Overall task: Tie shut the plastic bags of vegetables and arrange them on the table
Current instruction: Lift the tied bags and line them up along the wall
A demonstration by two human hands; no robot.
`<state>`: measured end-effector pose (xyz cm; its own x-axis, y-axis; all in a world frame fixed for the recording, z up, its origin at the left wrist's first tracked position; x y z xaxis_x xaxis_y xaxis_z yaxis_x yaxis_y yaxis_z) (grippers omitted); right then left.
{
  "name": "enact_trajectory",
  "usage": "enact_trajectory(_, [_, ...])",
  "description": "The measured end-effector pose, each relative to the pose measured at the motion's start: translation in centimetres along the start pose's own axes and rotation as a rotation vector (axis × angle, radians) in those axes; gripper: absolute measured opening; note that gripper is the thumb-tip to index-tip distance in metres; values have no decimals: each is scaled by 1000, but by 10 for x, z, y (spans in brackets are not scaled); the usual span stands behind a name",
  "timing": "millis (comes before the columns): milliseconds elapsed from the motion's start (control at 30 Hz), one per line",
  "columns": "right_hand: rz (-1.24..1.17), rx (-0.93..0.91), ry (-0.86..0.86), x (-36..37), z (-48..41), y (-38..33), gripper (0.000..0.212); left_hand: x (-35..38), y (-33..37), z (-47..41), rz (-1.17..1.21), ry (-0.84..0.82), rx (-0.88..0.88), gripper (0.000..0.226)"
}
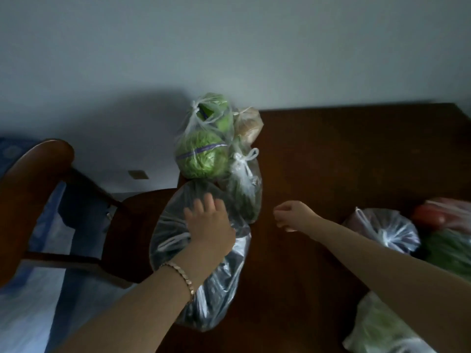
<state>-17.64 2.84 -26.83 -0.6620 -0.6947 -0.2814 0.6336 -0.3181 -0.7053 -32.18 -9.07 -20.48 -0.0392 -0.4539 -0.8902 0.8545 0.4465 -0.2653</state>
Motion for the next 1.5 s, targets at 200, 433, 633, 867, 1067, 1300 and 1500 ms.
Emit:
enact_trajectory(200, [308, -164, 305, -140, 58, 40, 17, -44, 137, 17, 153, 27, 509, 31])
enact_trajectory(433, [595, -87, 469, -281, 71, 118, 32, -61, 274, 37, 145, -10, 617, 38])
enact_trajectory(633, [859, 15, 462, -347, 55, 158, 59, -46, 350, 32, 32, -70, 496, 46])
enact_trajectory(867, [956, -63, 292, -363, 32, 160, 46, -31, 366, 21, -17, -152, 330, 32])
enact_trajectory(1067, [876, -160, 269, -368, 29, 135, 24, -50, 351, 1, 159, -193, 326, 11])
enact_trajectory(1300, [539, -173, 282, -338, -10, 77, 16, -83, 297, -62, 501, -125, 138, 20])
enact_trajectory(1500, [227, -277, 297, -288, -74, -5, 20, -107, 232, -144, 687, 38, -12, 24])
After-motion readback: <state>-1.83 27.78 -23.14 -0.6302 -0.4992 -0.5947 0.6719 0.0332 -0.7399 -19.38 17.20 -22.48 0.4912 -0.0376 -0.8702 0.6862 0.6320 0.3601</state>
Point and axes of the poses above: each hand's wrist, its own z-axis away from the middle knuckle, its own x-axis out of the palm, y = z × x, the point moved 5 cm from there along -z, towards the middle knuckle, and after that the axes turned 12 degrees about -z, right-handed, at the moved point
